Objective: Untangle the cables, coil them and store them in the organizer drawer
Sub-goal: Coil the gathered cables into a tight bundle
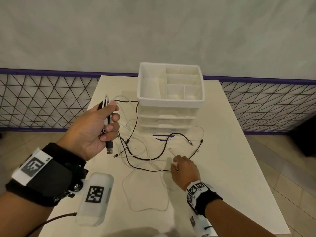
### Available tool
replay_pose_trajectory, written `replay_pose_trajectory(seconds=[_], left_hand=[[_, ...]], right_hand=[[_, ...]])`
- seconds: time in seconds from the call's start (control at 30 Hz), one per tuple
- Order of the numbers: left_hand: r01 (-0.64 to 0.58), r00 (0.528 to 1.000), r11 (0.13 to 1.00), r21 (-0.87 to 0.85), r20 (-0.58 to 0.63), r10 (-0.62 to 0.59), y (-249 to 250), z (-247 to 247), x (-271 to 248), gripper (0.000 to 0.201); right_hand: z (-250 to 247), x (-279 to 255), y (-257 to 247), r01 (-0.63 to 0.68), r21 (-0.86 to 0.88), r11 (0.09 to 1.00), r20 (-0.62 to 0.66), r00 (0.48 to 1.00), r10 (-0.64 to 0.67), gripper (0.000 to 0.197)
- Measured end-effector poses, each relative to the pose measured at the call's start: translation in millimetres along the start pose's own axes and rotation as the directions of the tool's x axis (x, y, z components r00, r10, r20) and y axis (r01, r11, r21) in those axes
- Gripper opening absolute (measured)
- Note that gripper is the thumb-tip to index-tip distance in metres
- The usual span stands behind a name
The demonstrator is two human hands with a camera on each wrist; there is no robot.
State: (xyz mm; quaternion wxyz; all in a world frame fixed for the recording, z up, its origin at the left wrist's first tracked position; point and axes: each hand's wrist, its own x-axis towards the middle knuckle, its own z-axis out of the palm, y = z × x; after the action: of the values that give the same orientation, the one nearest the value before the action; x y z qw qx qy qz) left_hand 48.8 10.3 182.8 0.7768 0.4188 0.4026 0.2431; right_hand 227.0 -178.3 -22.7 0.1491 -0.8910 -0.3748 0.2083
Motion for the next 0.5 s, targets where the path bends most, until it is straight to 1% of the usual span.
replay_pose_trajectory(seconds=[0.03, 0.07, 0.13, 0.17, 0.2, 0.27, 0.33, 0.37, 0.4, 0.43, 0.5], left_hand=[[0.000, 1.000, 1.000, 0.003, 0.001, 0.000, -1.4, 1.1, -0.3, 0.019], [-0.003, 1.000, 1.000, 0.006, 0.002, 0.003, -2.5, 1.8, -0.4, 0.019], [-0.007, 1.000, 1.000, 0.014, 0.005, 0.007, -4.1, 1.7, -1.0, 0.019], [-0.008, 1.000, 1.000, 0.018, 0.007, 0.007, -4.2, 0.7, -1.1, 0.019], [-0.005, 1.000, 1.000, 0.022, 0.007, 0.005, -4.3, -1.0, -1.2, 0.019], [0.000, 1.000, 1.000, 0.027, 0.005, 0.000, -4.2, -5.2, -1.1, 0.019], [0.003, 1.000, 1.000, 0.027, -0.003, -0.003, -3.5, -9.9, 0.2, 0.019], [0.006, 1.000, 1.000, 0.029, -0.006, -0.006, -3.0, -11.4, 0.7, 0.019], [0.008, 1.000, 1.000, 0.029, -0.008, -0.008, -2.5, -12.7, 1.4, 0.019], [0.009, 1.000, 1.000, 0.027, -0.007, -0.009, -2.0, -13.3, 2.1, 0.019], [0.013, 1.000, 1.000, 0.017, -0.006, -0.013, -2.4, -13.5, 3.7, 0.019]], right_hand=[[1.1, 3.7, -5.2, -0.032, 0.009, 0.999, 0.011, 0.999, 0.032, 0.027], [3.2, 6.7, -9.2, -0.037, 0.014, 0.999, 0.050, 0.998, 0.037, 0.027], [10.5, 6.4, -15.0, 0.046, -0.015, 0.999, 0.180, 0.983, -0.042, 0.037], [14.3, 4.4, -16.3, 0.089, -0.044, 0.995, 0.216, 0.973, -0.078, 0.039], [17.5, 3.1, -16.1, 0.116, -0.055, 0.992, 0.210, 0.972, -0.102, 0.036], [20.2, 4.7, -10.5, 0.122, -0.030, 0.992, 0.171, 0.979, -0.115, 0.025], [15.3, 6.4, -5.1, 0.126, 0.022, 0.992, 0.146, 0.981, -0.128, 0.021], [11.0, 7.1, -0.9, 0.097, 0.061, 0.993, 0.117, 0.988, -0.104, 0.019], [5.6, 9.4, 5.4, 0.045, 0.103, 0.994, 0.064, 0.997, -0.052, 0.019], [-0.1, 13.1, 13.5, -0.029, 0.130, 0.991, 0.001, 1.000, 0.029, 0.018], [-9.7, 21.7, 32.4, -0.202, 0.113, 0.973, -0.074, 0.975, 0.211, 0.019]])
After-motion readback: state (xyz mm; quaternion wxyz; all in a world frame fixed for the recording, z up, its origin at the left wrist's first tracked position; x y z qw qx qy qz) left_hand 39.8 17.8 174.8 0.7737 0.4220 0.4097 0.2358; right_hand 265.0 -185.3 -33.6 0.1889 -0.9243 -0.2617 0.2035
